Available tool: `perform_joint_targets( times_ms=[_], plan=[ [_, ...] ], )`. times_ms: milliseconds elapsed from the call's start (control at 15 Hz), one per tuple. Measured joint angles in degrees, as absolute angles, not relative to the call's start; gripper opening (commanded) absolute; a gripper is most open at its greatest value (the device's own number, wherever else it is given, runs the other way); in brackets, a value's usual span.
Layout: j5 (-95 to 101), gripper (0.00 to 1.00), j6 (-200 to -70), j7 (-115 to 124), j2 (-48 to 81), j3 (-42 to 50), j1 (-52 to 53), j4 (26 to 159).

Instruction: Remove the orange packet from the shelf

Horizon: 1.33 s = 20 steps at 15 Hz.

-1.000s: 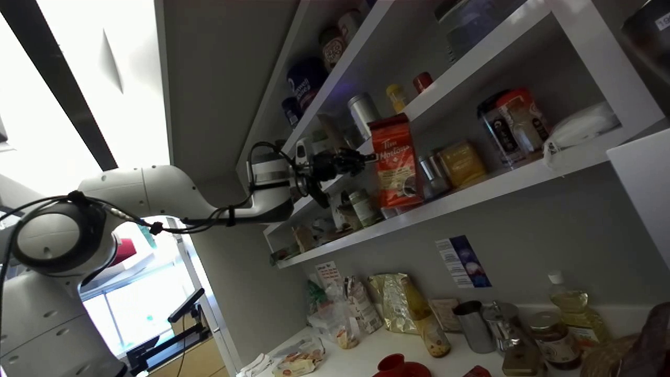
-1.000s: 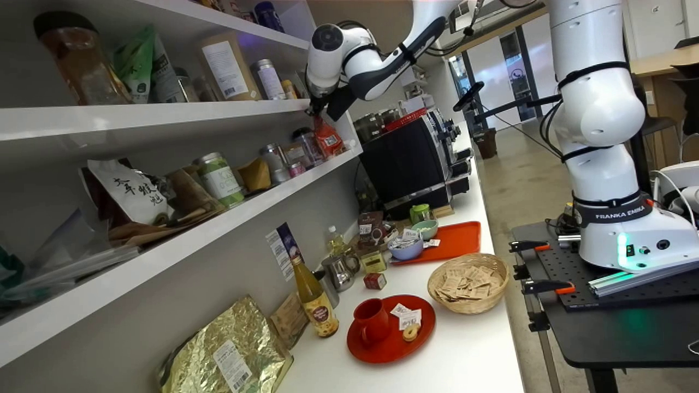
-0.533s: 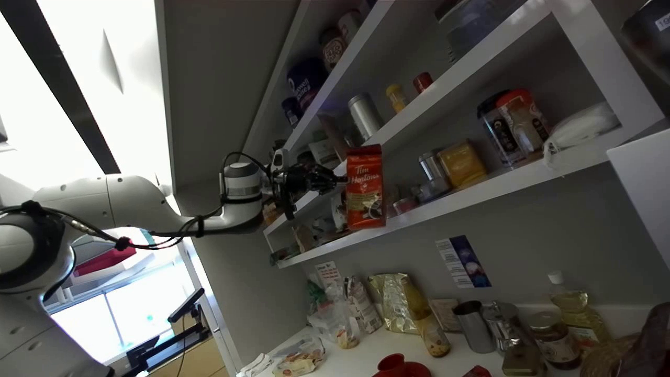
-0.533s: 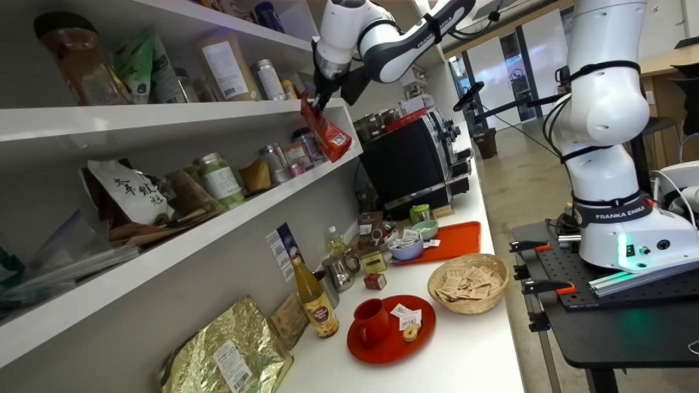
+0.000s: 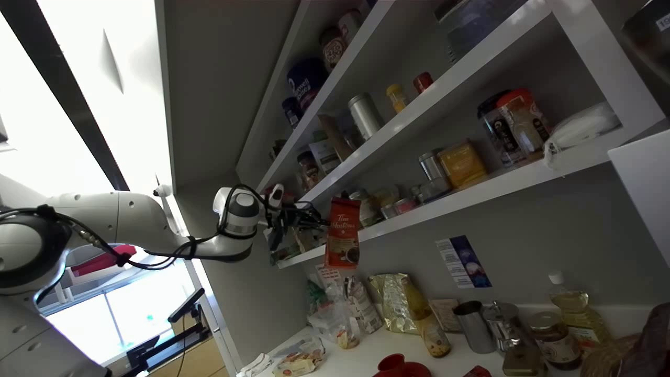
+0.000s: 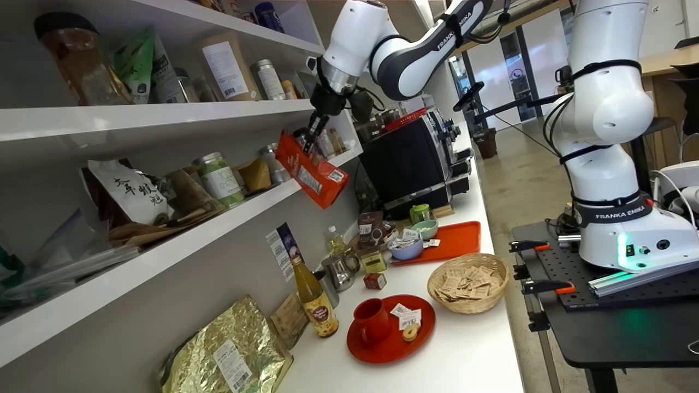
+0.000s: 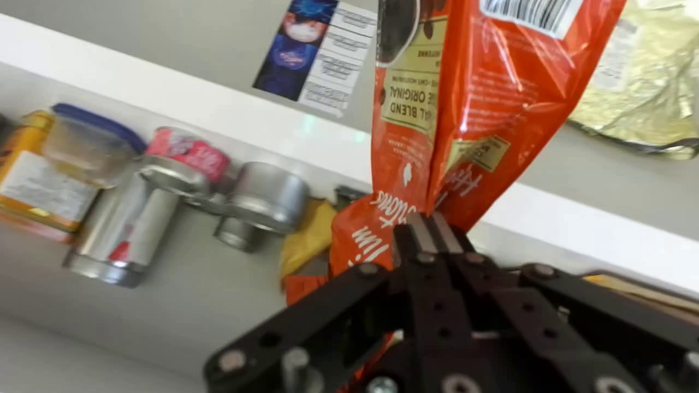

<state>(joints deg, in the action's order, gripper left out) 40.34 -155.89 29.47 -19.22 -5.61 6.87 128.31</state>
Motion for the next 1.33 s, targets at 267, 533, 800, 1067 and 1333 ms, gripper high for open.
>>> perform_joint_targets(
  times_ms=[267,533,800,1067,1333],
  plan=[
    [36.0,0.03,-166.3,23.9,-13.6,-6.1,10.1,132.0],
    [35.0,0.03,-174.2,21.1,-7.8,-6.1,13.5,134.0],
    [35.0,0.03,-180.0,21.0,-3.9,-6.5,15.4,135.1],
    [35.0,0.03,-184.7,21.0,-1.5,-7.3,17.4,136.6],
    [35.1,0.03,-189.2,21.0,0.2,-8.3,18.6,139.0]
  ],
)
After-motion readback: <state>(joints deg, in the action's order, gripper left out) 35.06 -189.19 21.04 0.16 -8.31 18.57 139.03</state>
